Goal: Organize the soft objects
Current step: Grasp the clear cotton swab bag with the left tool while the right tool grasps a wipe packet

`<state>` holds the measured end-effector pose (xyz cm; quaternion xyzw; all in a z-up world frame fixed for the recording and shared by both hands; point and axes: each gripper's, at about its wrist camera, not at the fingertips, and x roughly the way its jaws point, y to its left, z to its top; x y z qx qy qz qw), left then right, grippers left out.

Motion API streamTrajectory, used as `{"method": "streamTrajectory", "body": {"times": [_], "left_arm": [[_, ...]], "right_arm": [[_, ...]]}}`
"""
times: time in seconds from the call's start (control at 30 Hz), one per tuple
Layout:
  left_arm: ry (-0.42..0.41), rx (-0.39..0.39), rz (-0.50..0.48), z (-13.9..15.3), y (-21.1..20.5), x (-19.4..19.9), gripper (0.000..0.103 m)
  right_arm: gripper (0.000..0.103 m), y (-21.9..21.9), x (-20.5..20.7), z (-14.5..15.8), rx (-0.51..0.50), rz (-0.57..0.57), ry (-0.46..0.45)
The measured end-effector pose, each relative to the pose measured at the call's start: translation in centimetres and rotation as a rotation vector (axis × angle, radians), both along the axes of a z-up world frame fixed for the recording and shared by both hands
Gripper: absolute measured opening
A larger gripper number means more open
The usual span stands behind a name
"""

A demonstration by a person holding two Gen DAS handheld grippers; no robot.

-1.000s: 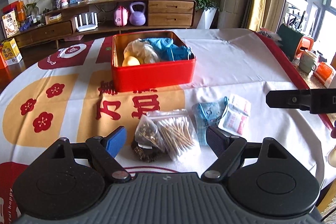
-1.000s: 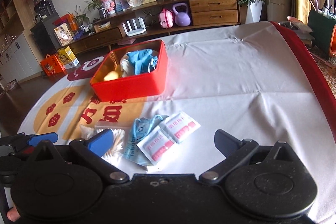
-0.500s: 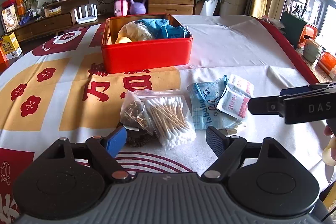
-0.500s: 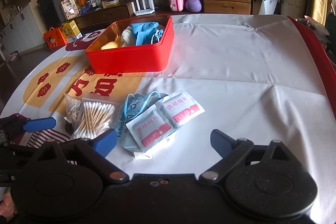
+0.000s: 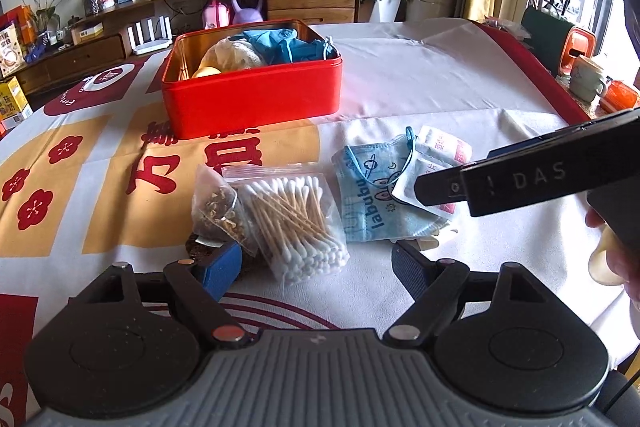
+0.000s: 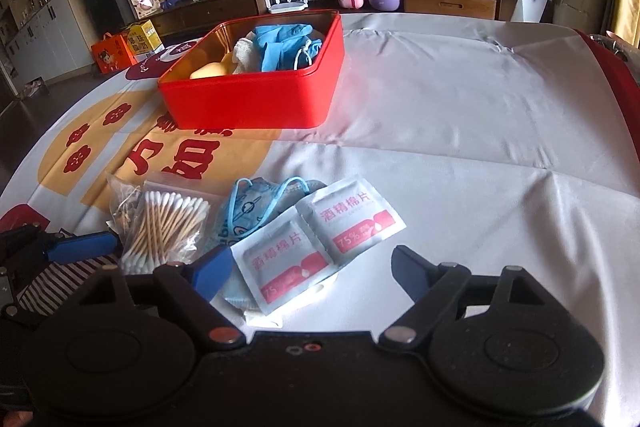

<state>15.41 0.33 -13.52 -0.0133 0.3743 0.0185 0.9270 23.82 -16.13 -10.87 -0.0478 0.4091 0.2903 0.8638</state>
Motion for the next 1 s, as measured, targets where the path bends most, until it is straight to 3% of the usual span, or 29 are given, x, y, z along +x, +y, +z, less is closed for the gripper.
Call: {"method": "streamTrajectory", "body": {"times": [0.2,0.63,0.77,1.0], "left_arm": [[0.015,-0.004,0.02,-0.6,0.4,1.0,0.077],[0.016,0.011,0.056,-0.8,1.2,1.7,0.041],[0.011,0.011,0.054,-0.7,1.3,1.5,0.036],[0.008,0.002,0.051,-0.4,1.5,1.2,0.033]], "right_arm": [[0.08,0.4,1.0,-0.5,0.003,-0.001,0.016],[0.052,0.7,1.1,-0.6,0.004,-0.015,0.006],[0.045,0.3,0.9,-0.1,0.009,-0.026,-0.006],[0.044,-0.6,0.9,0.4,0.003,-0.056,-0.027]]}}
